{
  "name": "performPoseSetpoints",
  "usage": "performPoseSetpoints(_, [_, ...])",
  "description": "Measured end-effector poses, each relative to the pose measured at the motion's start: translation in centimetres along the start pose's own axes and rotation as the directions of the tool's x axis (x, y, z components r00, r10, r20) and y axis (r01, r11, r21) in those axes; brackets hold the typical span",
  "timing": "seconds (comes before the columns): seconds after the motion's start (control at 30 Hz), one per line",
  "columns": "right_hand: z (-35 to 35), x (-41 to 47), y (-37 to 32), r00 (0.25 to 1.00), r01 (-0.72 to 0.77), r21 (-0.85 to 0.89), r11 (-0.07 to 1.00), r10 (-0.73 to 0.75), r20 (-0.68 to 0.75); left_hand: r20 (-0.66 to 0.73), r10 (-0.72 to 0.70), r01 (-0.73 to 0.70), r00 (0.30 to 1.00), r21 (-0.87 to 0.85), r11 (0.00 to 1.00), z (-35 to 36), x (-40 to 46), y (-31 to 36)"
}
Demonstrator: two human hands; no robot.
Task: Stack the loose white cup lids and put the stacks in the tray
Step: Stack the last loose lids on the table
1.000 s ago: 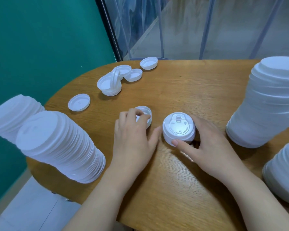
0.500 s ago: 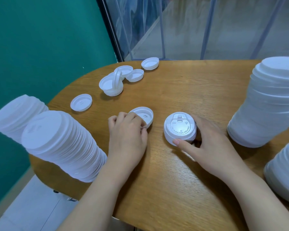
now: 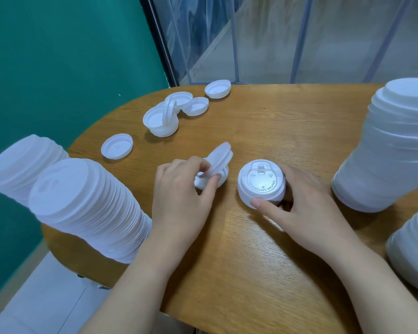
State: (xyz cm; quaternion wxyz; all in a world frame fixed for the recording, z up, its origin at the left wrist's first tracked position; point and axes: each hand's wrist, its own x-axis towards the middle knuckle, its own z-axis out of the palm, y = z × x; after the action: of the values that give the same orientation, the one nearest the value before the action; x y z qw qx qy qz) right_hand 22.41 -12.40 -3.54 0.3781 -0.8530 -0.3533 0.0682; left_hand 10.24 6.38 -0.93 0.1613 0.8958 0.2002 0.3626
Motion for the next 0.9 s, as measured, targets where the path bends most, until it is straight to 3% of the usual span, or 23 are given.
performPoseSetpoints(0.13, [0.1,0.1,-0.1,1.000,0.011,0.000,1.000,-0.011,-0.008,0.027,-0.031,0.037,0.999,-0.286,0.957,-0.4,-0.2,0.9])
performPoseSetpoints(0.23, [0.1,0.1,-0.1,1.000,0.019,-0.004,1.000,-0.019,-0.009,0.153,-0.129,0.192,0.980,-0.537,0.821,-0.6,-0.2,2.1])
performPoseSetpoints(0.33, [0.2,0.2,0.0,1.000,0.023,-0.001,1.000,-0.024,-0.019,0.292,-0.165,0.323,0.942,-0.654,0.684,0.0,-0.2,2.5])
performPoseSetpoints(0.5, [0.4,0.3,0.2,0.999,0.024,0.002,1.000,-0.024,-0.025,0.420,-0.223,0.464,0.880,-0.657,0.594,0.7,0.2,2.5])
performPoseSetpoints(0.9, [0.5,0.3,0.4,1.000,0.018,-0.007,1.000,-0.018,-0.023,0.408,-0.299,0.478,0.863,-0.466,0.745,2.4,0.2,1.9])
